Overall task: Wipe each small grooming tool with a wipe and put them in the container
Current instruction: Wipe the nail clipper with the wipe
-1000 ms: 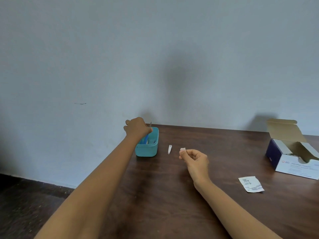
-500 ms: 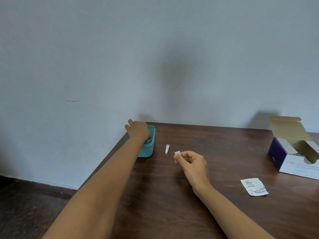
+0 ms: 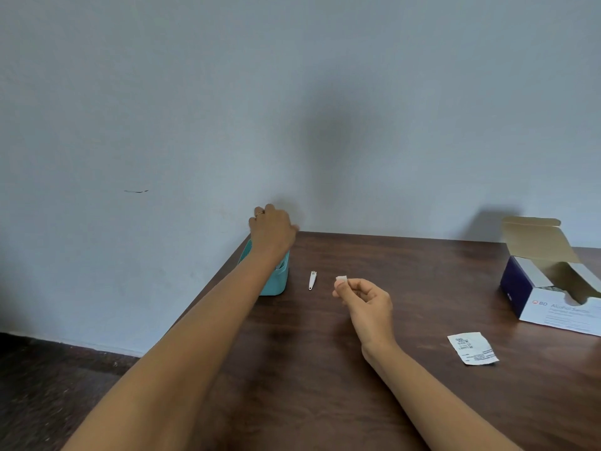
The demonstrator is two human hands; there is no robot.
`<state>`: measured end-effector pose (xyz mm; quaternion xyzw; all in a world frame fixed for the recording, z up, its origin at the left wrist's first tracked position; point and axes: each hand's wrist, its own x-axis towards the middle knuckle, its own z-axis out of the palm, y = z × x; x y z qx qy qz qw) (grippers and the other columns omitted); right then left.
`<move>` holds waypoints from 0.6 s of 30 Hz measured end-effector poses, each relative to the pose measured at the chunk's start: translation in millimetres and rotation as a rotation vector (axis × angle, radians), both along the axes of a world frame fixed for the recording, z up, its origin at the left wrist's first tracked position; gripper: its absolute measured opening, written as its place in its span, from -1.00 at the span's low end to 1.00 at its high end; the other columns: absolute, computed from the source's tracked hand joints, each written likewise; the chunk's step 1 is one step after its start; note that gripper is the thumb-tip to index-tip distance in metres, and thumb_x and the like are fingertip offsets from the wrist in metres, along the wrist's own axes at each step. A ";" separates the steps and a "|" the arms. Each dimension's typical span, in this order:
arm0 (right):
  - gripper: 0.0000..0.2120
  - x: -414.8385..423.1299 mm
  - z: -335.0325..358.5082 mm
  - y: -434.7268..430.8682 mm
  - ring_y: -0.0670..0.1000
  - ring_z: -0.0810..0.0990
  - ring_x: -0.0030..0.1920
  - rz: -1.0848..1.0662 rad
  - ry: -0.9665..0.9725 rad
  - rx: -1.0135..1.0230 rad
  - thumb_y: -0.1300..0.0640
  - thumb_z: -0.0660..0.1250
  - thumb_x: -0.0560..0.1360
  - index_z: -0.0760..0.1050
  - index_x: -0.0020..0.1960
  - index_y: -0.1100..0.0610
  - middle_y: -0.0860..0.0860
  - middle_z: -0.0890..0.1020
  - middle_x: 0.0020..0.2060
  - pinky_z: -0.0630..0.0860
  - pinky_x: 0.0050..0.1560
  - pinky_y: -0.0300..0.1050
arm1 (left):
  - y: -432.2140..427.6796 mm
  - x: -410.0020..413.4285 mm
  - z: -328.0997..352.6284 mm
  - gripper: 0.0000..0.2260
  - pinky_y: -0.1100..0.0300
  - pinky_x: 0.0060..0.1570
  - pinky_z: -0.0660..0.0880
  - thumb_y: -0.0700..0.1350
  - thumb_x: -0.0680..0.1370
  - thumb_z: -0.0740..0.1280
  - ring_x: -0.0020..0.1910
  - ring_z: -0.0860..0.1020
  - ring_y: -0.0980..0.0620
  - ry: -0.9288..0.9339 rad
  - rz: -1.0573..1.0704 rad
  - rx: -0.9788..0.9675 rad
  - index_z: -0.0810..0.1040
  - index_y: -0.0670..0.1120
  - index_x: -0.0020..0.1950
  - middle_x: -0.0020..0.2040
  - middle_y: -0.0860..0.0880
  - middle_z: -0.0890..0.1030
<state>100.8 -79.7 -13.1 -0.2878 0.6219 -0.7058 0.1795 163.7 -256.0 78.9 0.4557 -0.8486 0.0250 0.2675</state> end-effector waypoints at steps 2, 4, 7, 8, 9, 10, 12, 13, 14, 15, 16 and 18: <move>-0.85 -1.0 0.7 0.5 -0.13 0.58 -0.23 -0.015 -0.061 -0.061 0.06 0.42 0.47 0.63 -0.27 0.05 -0.04 0.68 -0.31 0.51 -0.06 -0.19 | 18.2 -8.0 7.4 -0.72 0.07 -0.04 0.43 -0.03 0.56 0.25 0.08 0.52 -0.18 0.088 -0.120 0.052 0.61 -0.23 0.03 0.05 -0.18 0.57; -0.89 -1.8 2.9 2.0 -0.11 0.55 -0.24 -0.045 -0.135 -0.120 0.10 0.42 0.48 0.63 -0.23 0.05 -0.03 0.66 -0.29 0.48 -0.12 -0.22 | 36.0 -16.9 6.0 -0.73 0.08 -0.09 0.45 -0.07 0.56 0.27 0.04 0.56 -0.20 0.068 -0.193 0.161 0.58 -0.26 0.05 0.03 -0.22 0.60; -0.94 -4.5 4.7 5.3 -0.16 0.45 -0.32 -0.057 -0.272 -0.188 0.13 0.43 0.47 0.64 -0.18 0.06 -0.10 0.60 -0.34 0.42 -0.24 -0.28 | 59.0 -28.2 -13.3 -0.78 0.03 -0.02 0.49 -0.20 0.55 0.26 0.08 0.57 -0.24 -0.107 -0.180 0.259 0.52 -0.32 0.11 0.10 -0.28 0.58; -0.97 -6.1 3.9 5.9 -0.17 0.45 -0.32 -0.046 -0.313 -0.202 0.13 0.44 0.46 0.64 -0.15 0.06 -0.12 0.62 -0.32 0.42 -0.24 -0.28 | 64.9 -30.0 -21.1 -0.78 0.05 0.01 0.49 -0.23 0.56 0.24 0.11 0.56 -0.22 -0.152 -0.144 0.273 0.51 -0.30 0.16 0.14 -0.26 0.56; -0.96 -7.0 3.2 6.3 -0.18 0.47 -0.30 -0.036 -0.351 -0.213 0.13 0.45 0.46 0.65 -0.10 0.07 -0.12 0.65 -0.25 0.42 -0.23 -0.29 | 69.2 -30.8 -28.2 -0.76 0.06 0.04 0.49 -0.25 0.56 0.23 0.14 0.55 -0.20 -0.186 -0.108 0.293 0.50 -0.29 0.20 0.17 -0.24 0.55; -0.90 -8.6 2.1 6.4 -0.18 0.50 -0.24 -0.029 -0.380 -0.226 0.13 0.45 0.45 0.66 -0.04 0.09 -0.10 0.68 -0.16 0.43 -0.19 -0.29 | 71.8 -31.6 -34.4 -0.75 0.07 0.06 0.49 -0.26 0.57 0.21 0.16 0.55 -0.18 -0.205 -0.076 0.320 0.49 -0.28 0.23 0.19 -0.23 0.54; -0.81 -11.4 0.5 6.0 -0.17 0.56 -0.10 -0.026 -0.419 -0.239 0.13 0.45 0.44 0.64 0.04 0.13 -0.07 0.69 -0.04 0.44 -0.12 -0.29 | 74.6 -31.3 -42.5 -0.74 0.09 0.08 0.48 -0.27 0.58 0.20 0.18 0.54 -0.16 -0.209 -0.033 0.352 0.47 -0.28 0.25 0.22 -0.22 0.53; -0.78 -12.6 0.0 5.6 -0.16 0.57 -0.04 -0.027 -0.433 -0.245 0.14 0.45 0.44 0.63 0.07 0.15 -0.06 0.69 -0.02 0.44 -0.09 -0.29 | 75.2 -31.2 -44.1 -0.74 0.10 0.08 0.48 -0.27 0.58 0.20 0.18 0.54 -0.15 -0.207 -0.019 0.348 0.47 -0.28 0.25 0.23 -0.22 0.53; -0.76 -13.3 -0.8 5.0 -0.15 0.58 0.01 -0.028 -0.444 -0.251 0.14 0.44 0.44 0.62 0.10 0.16 -0.07 0.68 -0.01 0.44 -0.09 -0.29 | 75.1 -30.6 -45.6 -0.74 0.11 0.08 0.48 -0.27 0.58 0.20 0.18 0.54 -0.14 -0.202 -0.004 0.335 0.47 -0.27 0.26 0.23 -0.21 0.53; -0.74 -14.2 -1.0 4.5 -0.14 0.58 0.04 -0.031 -0.457 -0.256 0.15 0.45 0.44 0.61 0.12 0.17 -0.08 0.68 -0.01 0.44 -0.09 -0.30 | 74.9 -30.9 -46.1 -0.74 0.11 0.08 0.49 -0.27 0.58 0.21 0.19 0.54 -0.13 -0.196 0.013 0.321 0.47 -0.26 0.26 0.23 -0.21 0.53; -0.72 -15.3 -1.8 4.0 -0.14 0.59 0.04 -0.033 -0.467 -0.263 0.15 0.45 0.44 0.61 0.14 0.18 -0.09 0.68 -0.01 0.44 -0.11 -0.30 | 75.0 -31.3 -46.6 -0.74 0.12 0.08 0.49 -0.27 0.58 0.21 0.19 0.54 -0.12 -0.194 0.027 0.311 0.46 -0.26 0.27 0.23 -0.20 0.53; -0.69 -16.9 -2.4 3.0 -0.14 0.59 0.01 -0.033 -0.476 -0.271 0.16 0.45 0.44 0.60 0.16 0.19 -0.09 0.68 -0.03 0.44 -0.14 -0.30 | 76.9 -32.1 -45.5 -0.74 0.12 0.06 0.49 -0.26 0.59 0.22 0.18 0.54 -0.12 -0.201 0.040 0.292 0.46 -0.24 0.27 0.23 -0.19 0.53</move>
